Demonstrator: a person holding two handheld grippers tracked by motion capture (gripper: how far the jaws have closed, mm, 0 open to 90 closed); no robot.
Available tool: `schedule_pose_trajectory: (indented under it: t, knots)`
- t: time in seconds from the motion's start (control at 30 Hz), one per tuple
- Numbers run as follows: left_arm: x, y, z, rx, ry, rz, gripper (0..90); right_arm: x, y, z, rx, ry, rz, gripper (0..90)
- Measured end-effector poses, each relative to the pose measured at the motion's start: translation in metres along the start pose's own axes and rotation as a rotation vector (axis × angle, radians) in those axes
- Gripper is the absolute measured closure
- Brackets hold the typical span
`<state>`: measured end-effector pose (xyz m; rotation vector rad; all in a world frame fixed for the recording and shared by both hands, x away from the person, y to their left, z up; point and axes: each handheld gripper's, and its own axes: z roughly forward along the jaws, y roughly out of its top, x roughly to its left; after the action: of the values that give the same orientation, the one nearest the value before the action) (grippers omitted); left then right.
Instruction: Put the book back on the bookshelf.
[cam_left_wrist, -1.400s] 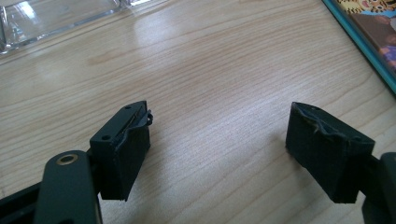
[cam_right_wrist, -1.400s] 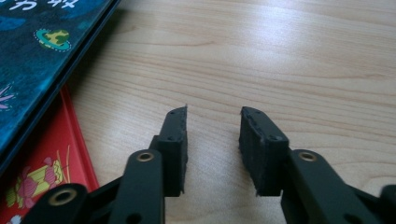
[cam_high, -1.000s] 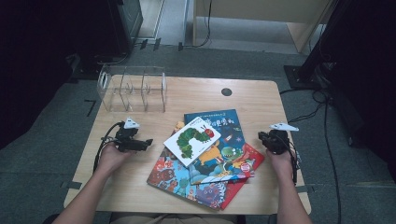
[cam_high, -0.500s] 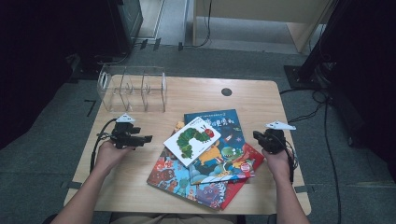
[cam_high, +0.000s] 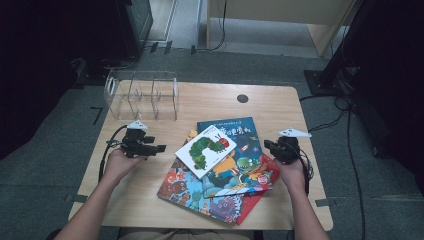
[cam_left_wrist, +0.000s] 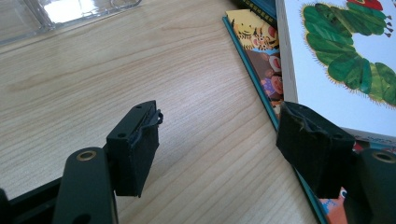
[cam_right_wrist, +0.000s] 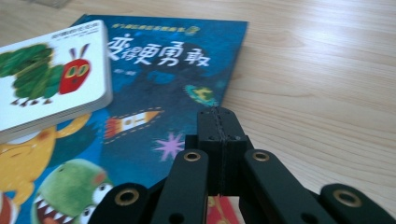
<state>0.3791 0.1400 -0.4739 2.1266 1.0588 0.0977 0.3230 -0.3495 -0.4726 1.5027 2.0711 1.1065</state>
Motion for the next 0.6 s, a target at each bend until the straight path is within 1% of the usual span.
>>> schedule_pose_trajectory:
  t: [0.1, 0.17, 0.3, 0.37, 0.4, 0.47, 0.6]
  knots:
    - [-0.002, 0.004, 0.001, 0.006, -0.01, 0.004, 30.6, 0.008, 0.0, 0.003, 0.022, 0.016, -0.042, 90.0]
    - [-0.004, 0.007, 0.002, 0.01, -0.017, 0.009, 30.8, 0.013, 0.0, 0.005, 0.025, 0.023, -0.06, 90.0]
    - [-0.01, 0.012, 0.005, 0.031, -0.007, 0.044, 30.9, 0.021, 0.001, 0.007, 0.019, 0.034, -0.063, 90.0]
    - [-0.01, 0.015, 0.006, 0.039, -0.011, 0.048, 31.2, 0.024, 0.001, 0.008, 0.014, 0.04, -0.073, 90.0]
    - [-0.011, 0.016, 0.006, 0.042, -0.017, 0.042, 31.4, 0.026, 0.001, 0.008, 0.014, 0.041, -0.078, 90.0]
    - [-0.012, 0.018, 0.007, 0.04, -0.022, 0.044, 32.3, 0.031, 0.001, 0.009, 0.014, 0.051, -0.077, 90.0]
    - [-0.015, 0.024, 0.011, 0.056, -0.048, 0.048, 32.4, 0.04, 0.002, 0.014, 0.019, 0.074, -0.095, 90.0]
